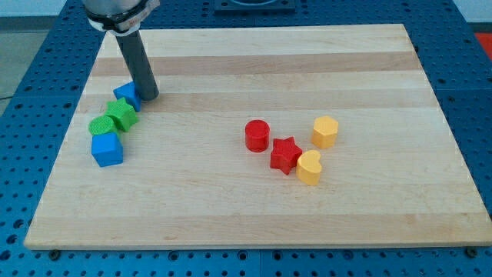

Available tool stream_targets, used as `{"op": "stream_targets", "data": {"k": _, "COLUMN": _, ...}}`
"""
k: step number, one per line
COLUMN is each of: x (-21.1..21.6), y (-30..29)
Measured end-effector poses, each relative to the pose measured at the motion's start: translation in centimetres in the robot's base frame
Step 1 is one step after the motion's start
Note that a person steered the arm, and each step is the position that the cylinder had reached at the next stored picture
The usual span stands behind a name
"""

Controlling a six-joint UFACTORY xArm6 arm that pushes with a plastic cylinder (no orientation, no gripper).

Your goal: Place the yellow heart to the bottom of the blue cube

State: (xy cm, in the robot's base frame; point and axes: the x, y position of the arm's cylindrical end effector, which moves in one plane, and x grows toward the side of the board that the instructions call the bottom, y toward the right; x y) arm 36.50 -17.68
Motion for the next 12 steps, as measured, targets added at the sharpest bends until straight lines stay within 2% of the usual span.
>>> {"op": "stream_targets", "data": {"k": 4, "x": -0.6, "y": 14.9}}
{"op": "stream_targets", "data": {"k": 6, "x": -0.7, "y": 16.3}}
{"op": "stream_targets", "data": {"k": 9, "x": -0.6, "y": 35.3}}
{"op": "stream_targets", "data": {"k": 10, "x": 3.8, "y": 41.4}}
{"op": "stream_targets", "data": {"k": 11, "x": 10.5, "y": 41.8}}
{"op": "stream_targets", "data": {"k": 12, "x": 14.5, "y": 41.6}}
